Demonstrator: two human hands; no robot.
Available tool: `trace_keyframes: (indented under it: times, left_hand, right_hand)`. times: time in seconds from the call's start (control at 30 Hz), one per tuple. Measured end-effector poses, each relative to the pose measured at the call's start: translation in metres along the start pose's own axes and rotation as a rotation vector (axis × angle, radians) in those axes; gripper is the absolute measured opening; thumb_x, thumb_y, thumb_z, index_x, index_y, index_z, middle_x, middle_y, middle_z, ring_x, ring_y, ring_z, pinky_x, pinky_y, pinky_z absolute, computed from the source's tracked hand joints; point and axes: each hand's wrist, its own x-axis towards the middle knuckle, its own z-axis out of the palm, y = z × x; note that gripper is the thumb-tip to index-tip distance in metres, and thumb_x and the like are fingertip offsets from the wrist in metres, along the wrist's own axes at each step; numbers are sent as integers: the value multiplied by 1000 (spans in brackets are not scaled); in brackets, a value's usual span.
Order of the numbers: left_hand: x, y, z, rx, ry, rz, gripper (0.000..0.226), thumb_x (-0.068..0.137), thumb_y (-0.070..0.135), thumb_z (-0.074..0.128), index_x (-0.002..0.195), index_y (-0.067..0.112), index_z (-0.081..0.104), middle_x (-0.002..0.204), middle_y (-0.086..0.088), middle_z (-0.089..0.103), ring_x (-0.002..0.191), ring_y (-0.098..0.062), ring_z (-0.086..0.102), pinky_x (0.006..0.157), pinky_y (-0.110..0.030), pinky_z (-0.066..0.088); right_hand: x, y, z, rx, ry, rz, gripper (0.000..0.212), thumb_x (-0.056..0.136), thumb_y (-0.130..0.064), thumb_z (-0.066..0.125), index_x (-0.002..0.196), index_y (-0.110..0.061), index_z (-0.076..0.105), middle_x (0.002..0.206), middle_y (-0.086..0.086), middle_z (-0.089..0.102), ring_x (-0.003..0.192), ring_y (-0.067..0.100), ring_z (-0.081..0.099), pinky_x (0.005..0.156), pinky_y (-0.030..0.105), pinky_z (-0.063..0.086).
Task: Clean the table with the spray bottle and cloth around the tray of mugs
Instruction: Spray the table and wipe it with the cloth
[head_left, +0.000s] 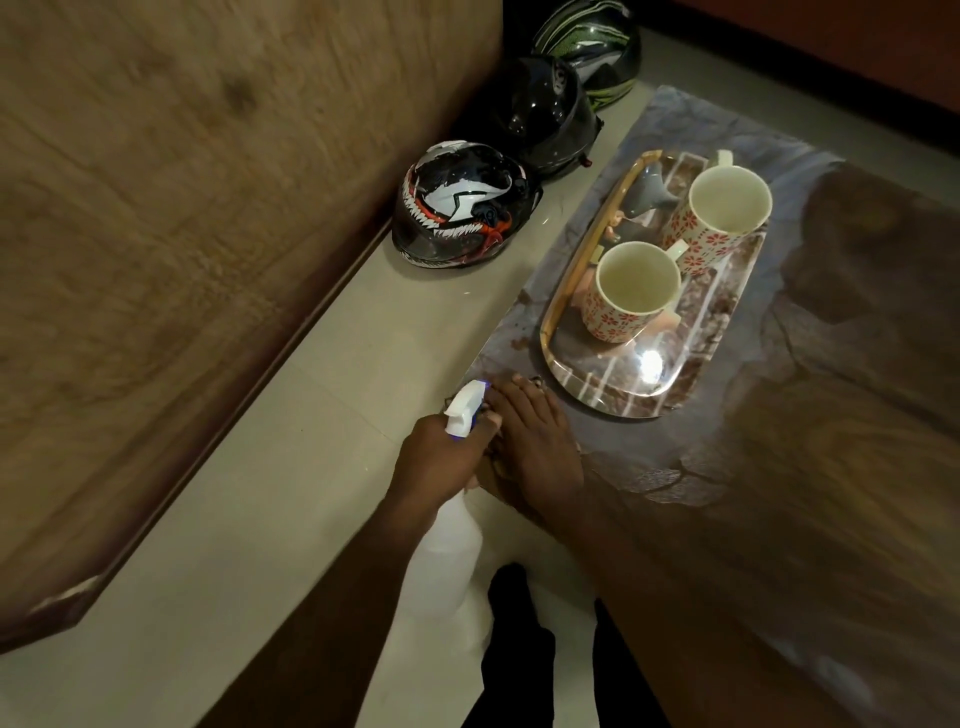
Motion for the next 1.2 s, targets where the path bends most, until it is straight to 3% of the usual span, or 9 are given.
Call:
trace_keyframes:
  times: [0.17,0.27,0.37,0.53,0.67,0.8,1.0,1.13,1.2]
  left_hand:
    - [-5,0,9,3,6,58,48,83,40,62,127,21,63,99,-4,74,75,-19,70,74,-28,57]
    - [-17,10,33,-21,-100,120,40,88,32,64,128,30,62,90,7,69,54,5,61,53,-8,47]
    - [-32,21,62,-26,-207,89,34,86,37,68,118,28,66,78,-1,67,40,-4,55,42,-15,42]
    - [-45,32,99,131,-242,182,44,86,42,63,125,23,65,110,1,74,89,-14,69,76,-24,55]
    - [-53,47,117,148,-327,217,44,79,48,64,123,42,63,66,6,68,57,-13,64,62,-31,55]
    - [-55,73,140,137,-318,221,26,88,33,67,109,18,71,47,9,59,37,-3,53,44,-21,44]
    - [-48,124,177,150,-305,361,42,82,41,68,118,22,68,103,-1,75,71,-5,66,67,-20,49]
    - [-41,142,200,194,-287,391,37,86,35,67,121,22,67,111,4,72,88,-7,67,72,-16,45]
    - [-38,152,211,193,-293,407,35,87,32,67,121,19,67,103,7,71,72,6,63,61,-8,43]
  right_hand:
    - [-88,65,-41,-87,-131,-70,77,75,-41,66,142,-19,36,146,2,39,138,21,28,115,42,18]
    - [-110,94,-58,-129,-95,60,81,71,-33,70,142,-25,32,142,1,41,136,23,33,113,46,20]
    - [-109,83,-44,-151,-93,239,73,70,-49,59,136,-20,44,140,5,43,133,29,37,111,50,24]
    - [-110,65,-22,-104,13,127,62,75,-43,53,129,-13,47,131,10,55,129,28,39,110,45,26]
    - [-135,97,-48,-61,115,142,56,82,-37,48,133,-16,43,133,7,54,129,24,40,109,42,27]
    - [-115,143,-66,-32,147,359,54,83,-36,44,134,-16,46,134,8,53,130,26,43,108,46,28]
    - [-85,158,-64,-52,153,465,55,84,-35,49,135,-13,48,141,7,47,134,28,36,111,47,23]
    - [-130,169,-71,-91,109,254,59,83,-38,48,138,-17,42,142,6,46,136,24,31,110,43,23]
    - [-133,192,-86,-107,122,314,64,77,-35,53,138,-20,38,140,3,48,133,23,34,110,41,26]
